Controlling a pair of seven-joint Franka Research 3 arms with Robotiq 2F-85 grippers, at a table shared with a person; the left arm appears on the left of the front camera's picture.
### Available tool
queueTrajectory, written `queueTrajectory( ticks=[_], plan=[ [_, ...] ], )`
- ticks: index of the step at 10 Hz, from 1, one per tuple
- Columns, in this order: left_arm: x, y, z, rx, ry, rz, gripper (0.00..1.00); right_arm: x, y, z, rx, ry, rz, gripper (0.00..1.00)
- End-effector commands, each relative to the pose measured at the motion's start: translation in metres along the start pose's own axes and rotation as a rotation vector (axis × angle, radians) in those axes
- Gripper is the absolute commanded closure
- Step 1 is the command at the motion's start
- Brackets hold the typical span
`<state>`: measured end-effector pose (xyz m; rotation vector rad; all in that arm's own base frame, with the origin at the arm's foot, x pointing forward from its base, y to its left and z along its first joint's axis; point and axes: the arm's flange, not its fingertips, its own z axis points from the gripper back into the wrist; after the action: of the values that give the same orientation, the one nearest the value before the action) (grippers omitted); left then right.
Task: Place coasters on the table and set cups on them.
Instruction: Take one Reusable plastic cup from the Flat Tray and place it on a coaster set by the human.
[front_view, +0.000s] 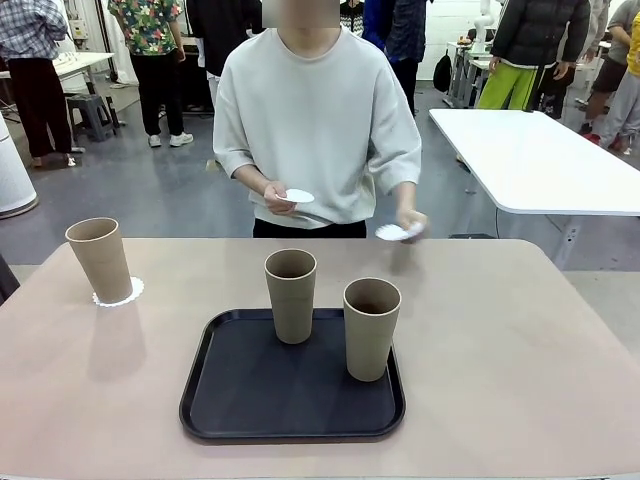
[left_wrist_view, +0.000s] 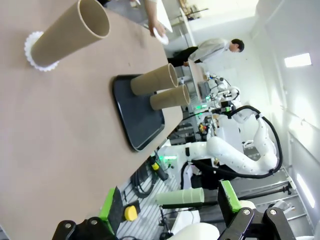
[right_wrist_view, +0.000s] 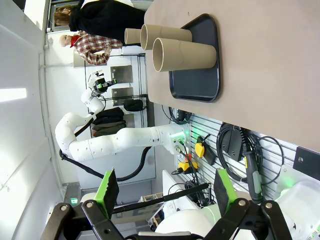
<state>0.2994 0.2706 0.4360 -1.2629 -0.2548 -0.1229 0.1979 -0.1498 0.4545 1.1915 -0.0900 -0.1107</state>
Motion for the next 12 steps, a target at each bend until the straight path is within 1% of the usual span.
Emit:
queueTrajectory(
  ticks=[1,12],
  plan=[
    [0.0009,-0.003,0.0016,0.003,-0.011,0.004,0.0,0.0002,0.0003,0.0005,0.014,0.002,0.005,0.0],
    [0.0009,-0.003,0.0016,0.003,-0.011,0.004,0.0,0.0002,0.0003,0.0005,0.014,0.002,0.005,0.0]
  ],
)
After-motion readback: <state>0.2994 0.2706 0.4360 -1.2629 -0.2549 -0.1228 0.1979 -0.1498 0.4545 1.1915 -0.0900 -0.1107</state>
